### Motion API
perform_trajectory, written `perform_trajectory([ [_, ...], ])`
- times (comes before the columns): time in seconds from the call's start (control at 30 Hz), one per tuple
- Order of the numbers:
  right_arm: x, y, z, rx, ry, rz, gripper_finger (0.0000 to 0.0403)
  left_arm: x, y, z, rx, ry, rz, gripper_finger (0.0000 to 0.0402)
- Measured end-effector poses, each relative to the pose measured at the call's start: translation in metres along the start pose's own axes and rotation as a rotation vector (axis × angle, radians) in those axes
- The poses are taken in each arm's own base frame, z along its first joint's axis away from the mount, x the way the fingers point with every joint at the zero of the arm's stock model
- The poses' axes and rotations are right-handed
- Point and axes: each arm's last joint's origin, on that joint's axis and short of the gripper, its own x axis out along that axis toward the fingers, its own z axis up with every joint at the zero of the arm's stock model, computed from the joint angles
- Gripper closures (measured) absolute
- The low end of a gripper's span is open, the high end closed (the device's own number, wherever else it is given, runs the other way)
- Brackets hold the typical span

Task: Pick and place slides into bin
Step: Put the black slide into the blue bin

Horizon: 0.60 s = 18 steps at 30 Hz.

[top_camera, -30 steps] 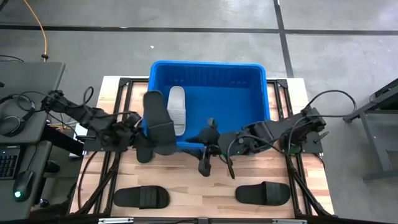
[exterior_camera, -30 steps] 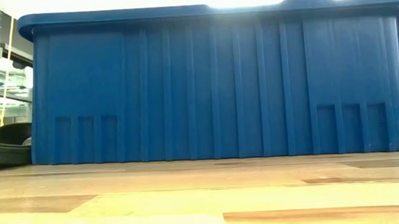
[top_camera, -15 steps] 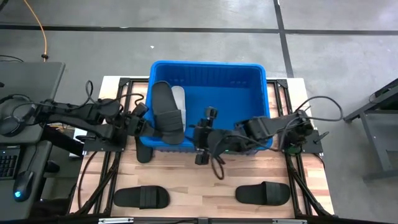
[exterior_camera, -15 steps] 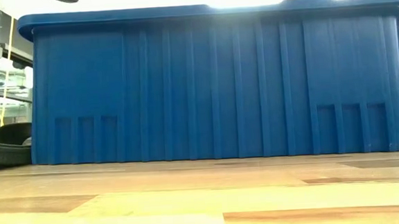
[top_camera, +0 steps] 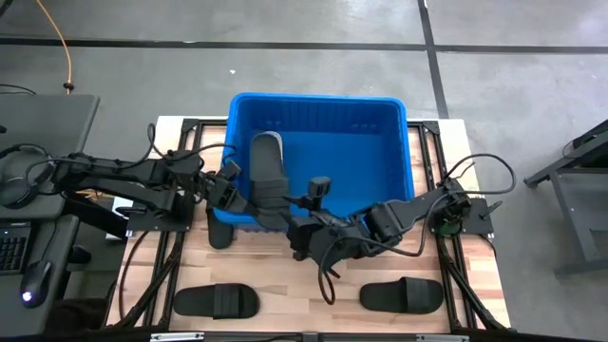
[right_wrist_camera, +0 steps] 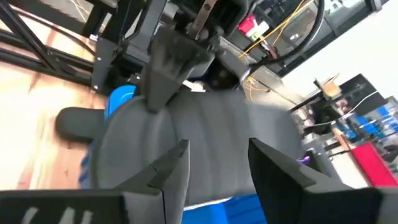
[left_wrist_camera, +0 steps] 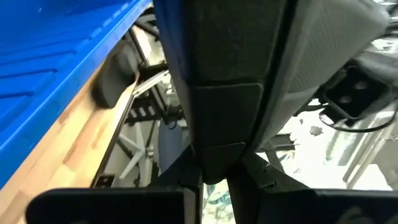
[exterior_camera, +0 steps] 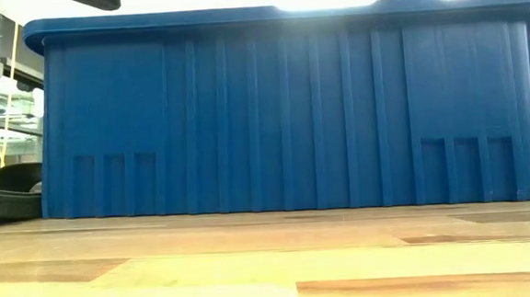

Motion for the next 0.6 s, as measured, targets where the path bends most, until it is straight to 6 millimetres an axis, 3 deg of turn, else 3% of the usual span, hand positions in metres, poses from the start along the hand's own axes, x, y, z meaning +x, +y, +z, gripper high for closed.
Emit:
perform_trajectory([
  [0.6, 0.002, 0.0037, -0.0081, -0.027, 0.049, 0.059, 0.0249, 0.0066, -0.0056, 0.0048, -0.011, -0.044, -0.074, 0.0367],
])
